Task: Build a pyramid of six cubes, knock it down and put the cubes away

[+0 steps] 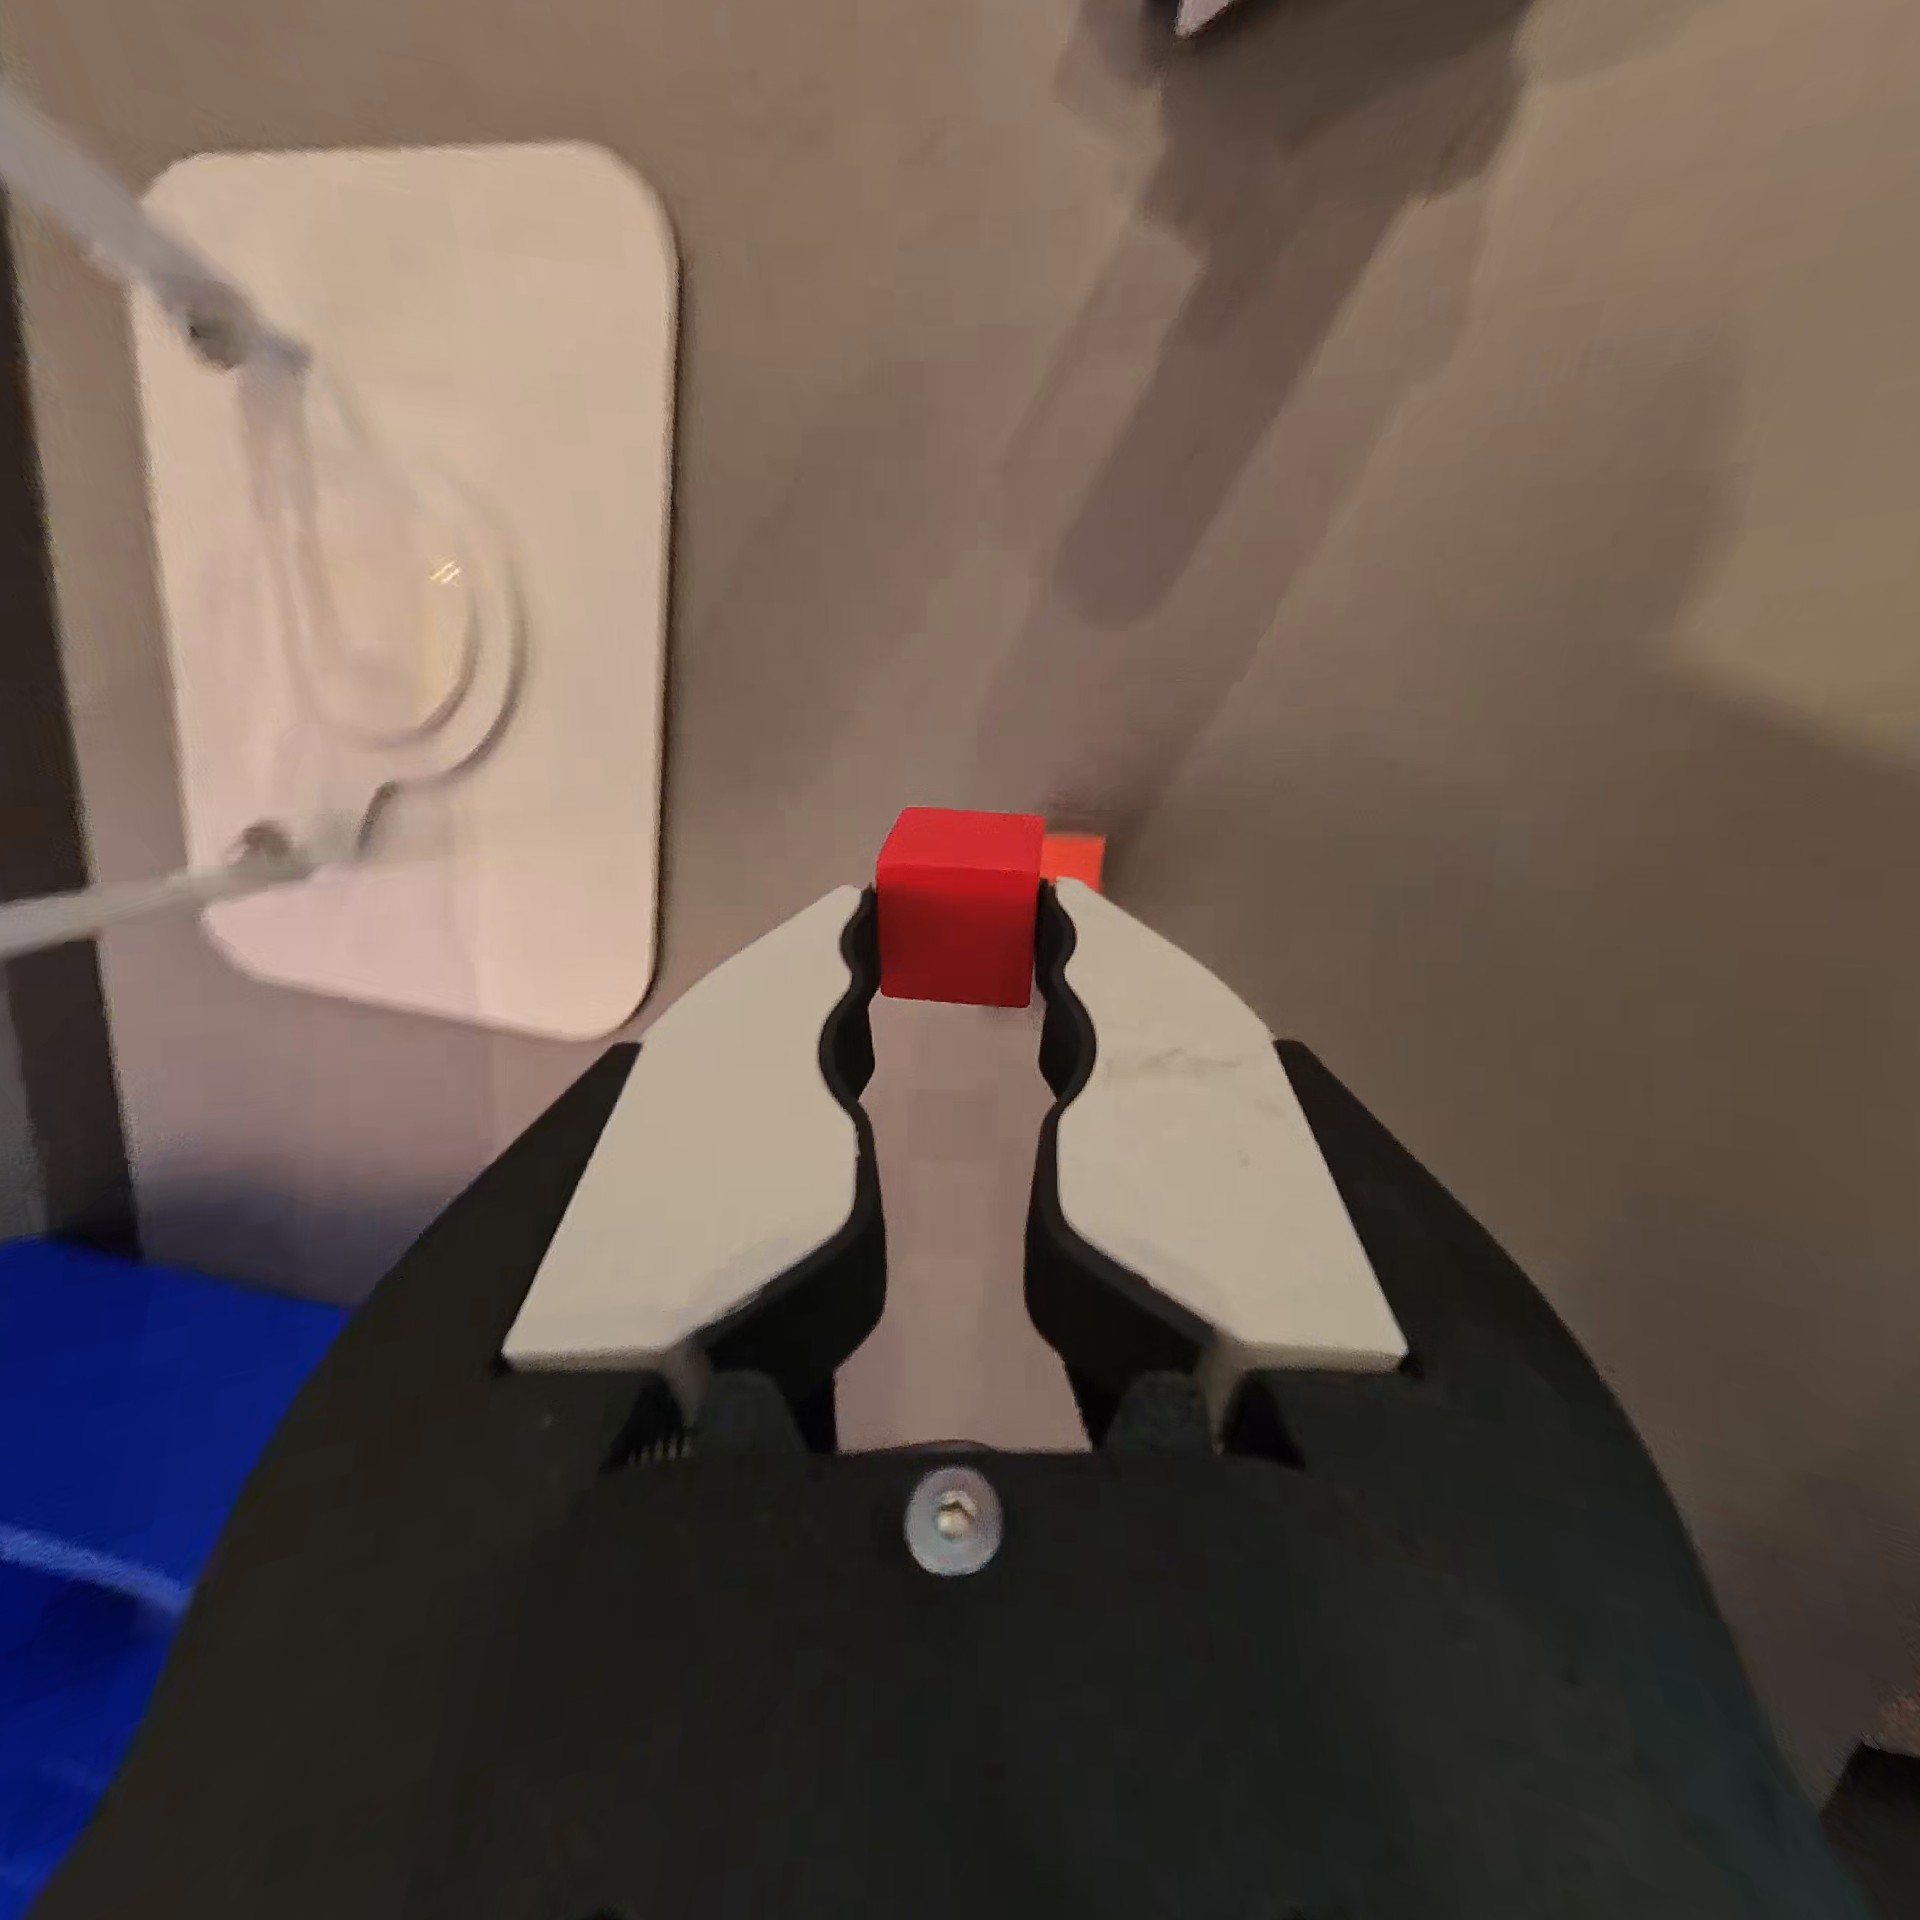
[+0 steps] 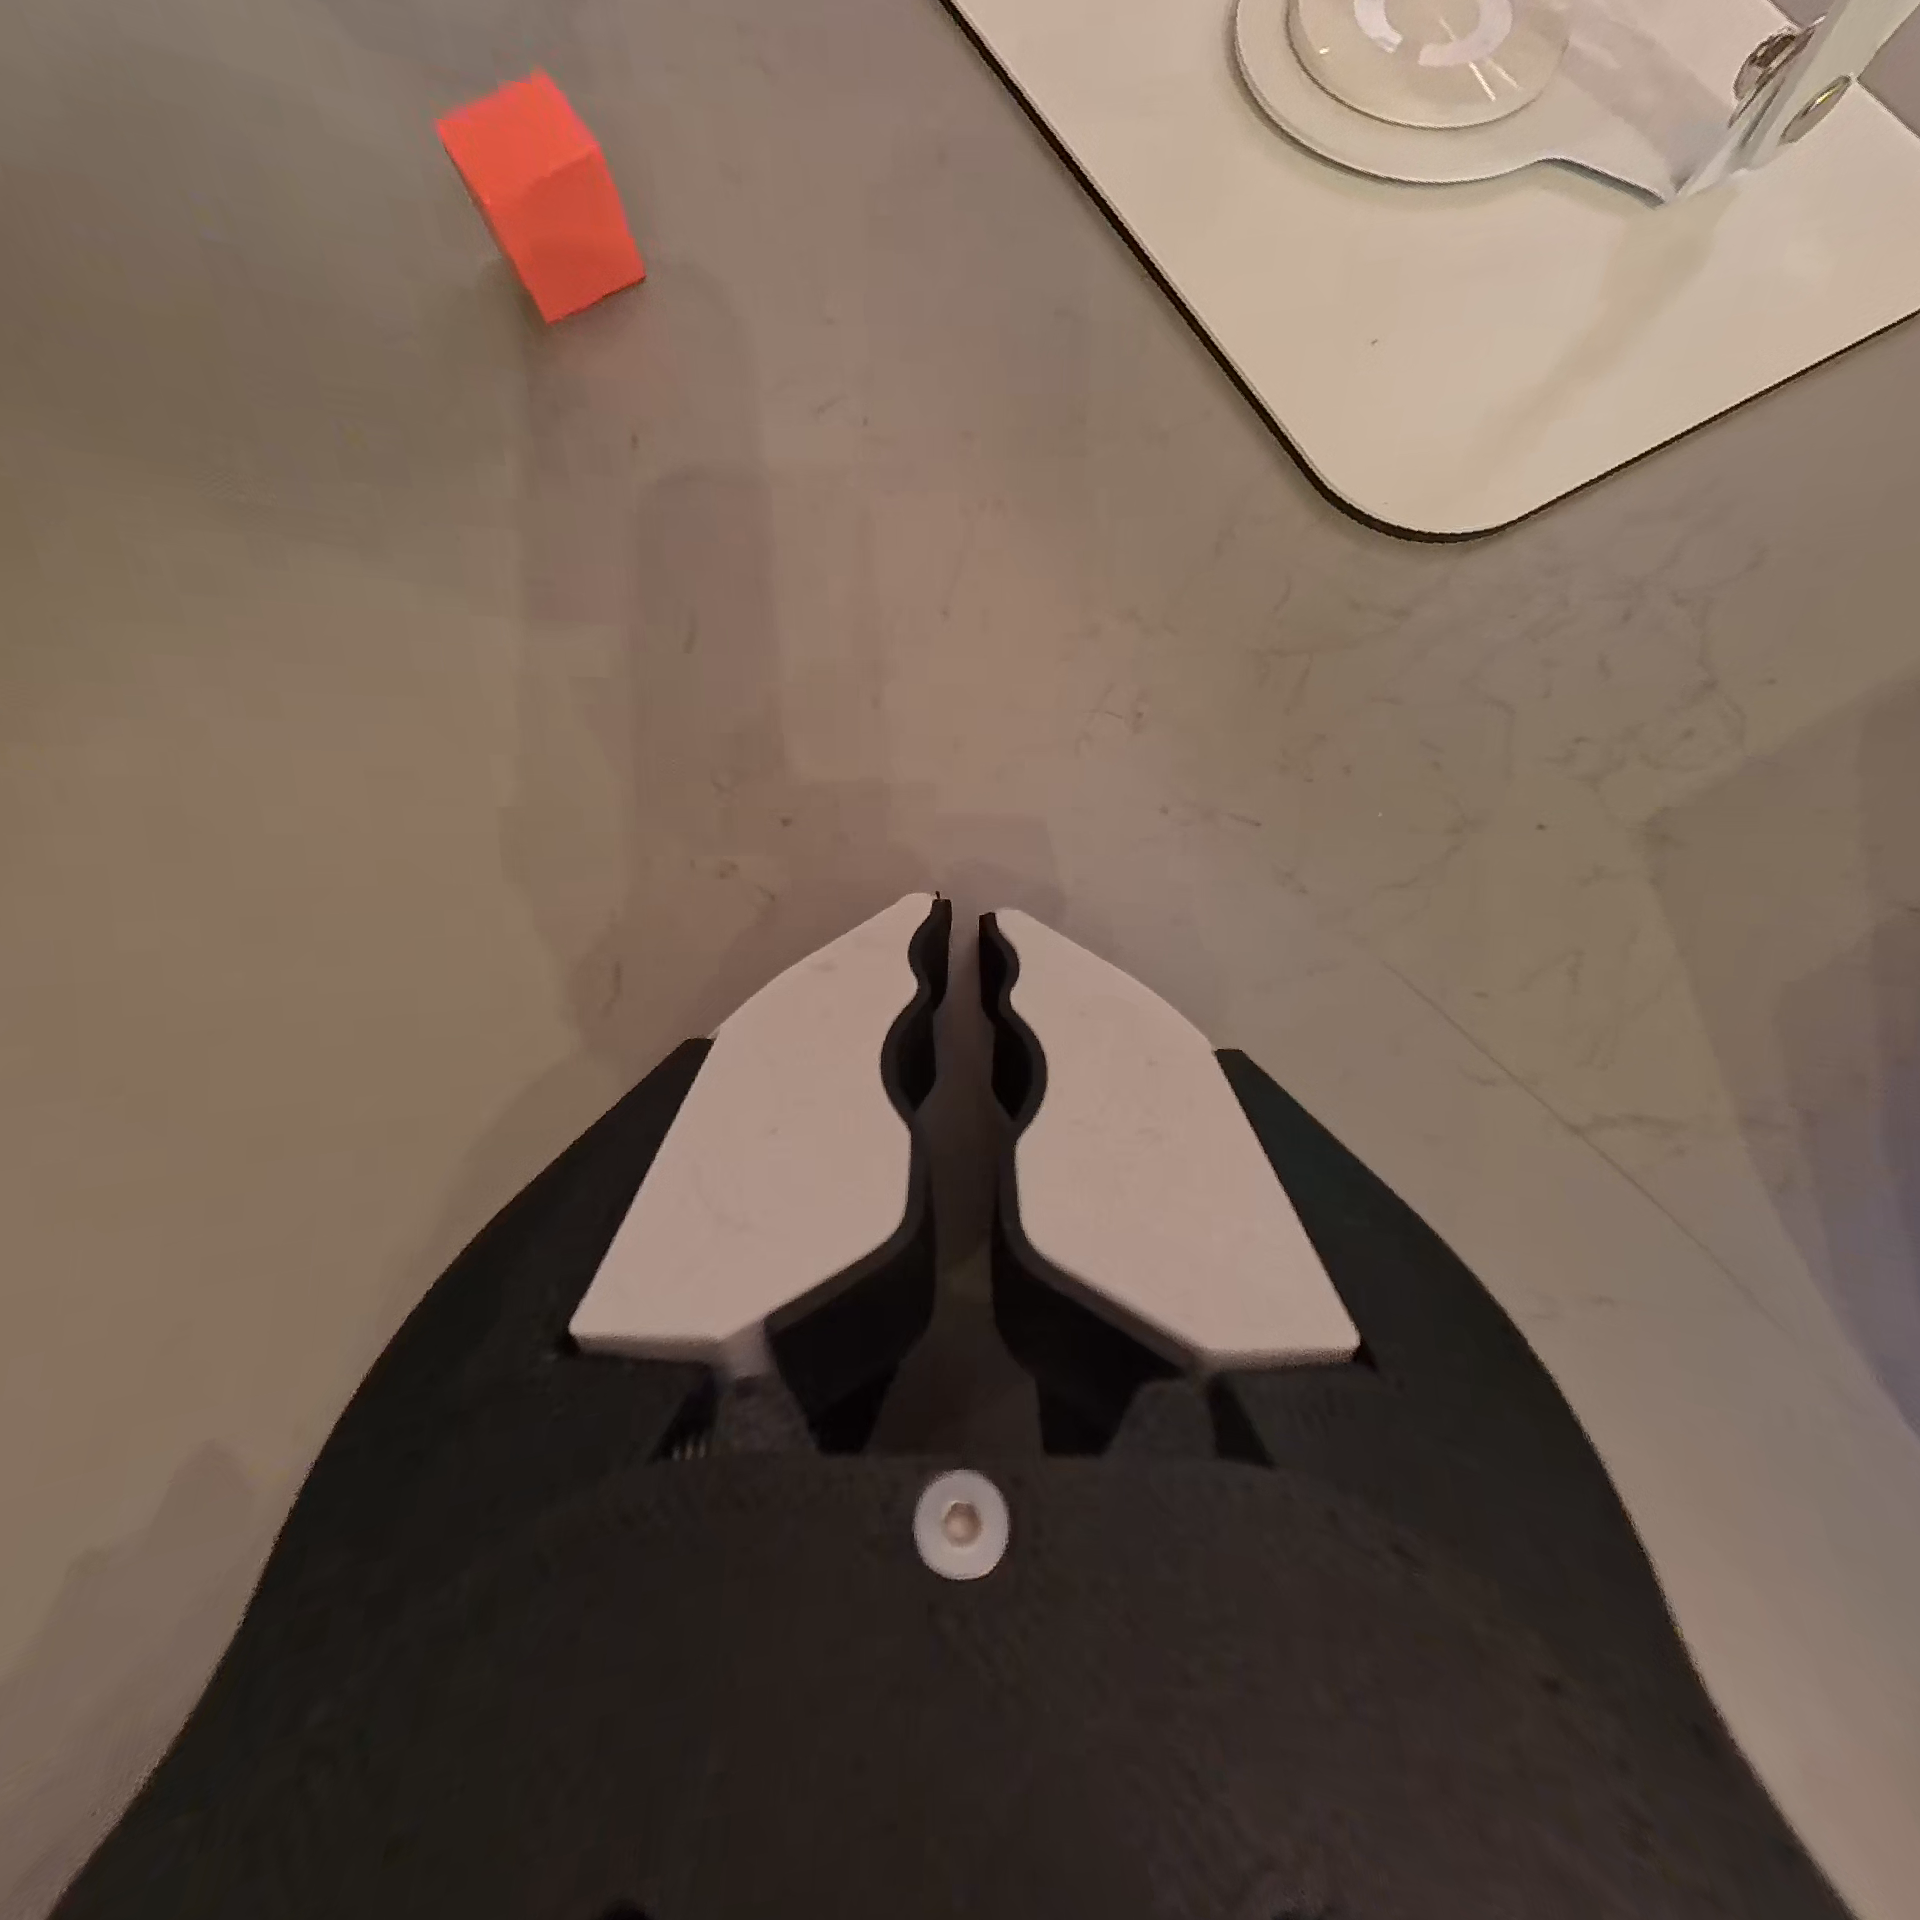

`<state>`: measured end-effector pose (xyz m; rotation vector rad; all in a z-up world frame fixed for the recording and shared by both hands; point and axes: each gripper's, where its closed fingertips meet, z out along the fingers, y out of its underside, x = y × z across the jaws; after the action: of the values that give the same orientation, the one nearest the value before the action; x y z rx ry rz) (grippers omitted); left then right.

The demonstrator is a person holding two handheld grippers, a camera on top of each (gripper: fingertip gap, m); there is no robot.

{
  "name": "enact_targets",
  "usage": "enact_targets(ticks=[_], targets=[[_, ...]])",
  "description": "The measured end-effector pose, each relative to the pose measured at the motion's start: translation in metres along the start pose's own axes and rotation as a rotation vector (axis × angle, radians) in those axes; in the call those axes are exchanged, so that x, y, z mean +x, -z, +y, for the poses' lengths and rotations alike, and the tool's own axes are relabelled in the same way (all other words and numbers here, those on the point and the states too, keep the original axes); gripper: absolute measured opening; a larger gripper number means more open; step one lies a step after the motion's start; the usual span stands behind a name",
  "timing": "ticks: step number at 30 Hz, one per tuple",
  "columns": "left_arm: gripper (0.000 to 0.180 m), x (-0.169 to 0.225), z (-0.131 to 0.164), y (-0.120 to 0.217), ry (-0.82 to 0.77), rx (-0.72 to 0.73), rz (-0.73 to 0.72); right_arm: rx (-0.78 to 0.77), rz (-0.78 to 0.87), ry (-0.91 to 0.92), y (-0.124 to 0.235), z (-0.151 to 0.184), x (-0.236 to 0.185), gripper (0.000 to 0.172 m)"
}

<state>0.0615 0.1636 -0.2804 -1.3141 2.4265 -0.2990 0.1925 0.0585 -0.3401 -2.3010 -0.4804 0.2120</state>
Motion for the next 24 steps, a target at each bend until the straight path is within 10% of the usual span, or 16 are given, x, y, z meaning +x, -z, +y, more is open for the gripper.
enact_targets(ticks=[24], targets=[[0.043, 0.024, -0.012, -0.062, -0.009, -0.199, 0.139, -0.003, -0.030, 0.000, -0.001, 0.000, -0.004, 0.006]])
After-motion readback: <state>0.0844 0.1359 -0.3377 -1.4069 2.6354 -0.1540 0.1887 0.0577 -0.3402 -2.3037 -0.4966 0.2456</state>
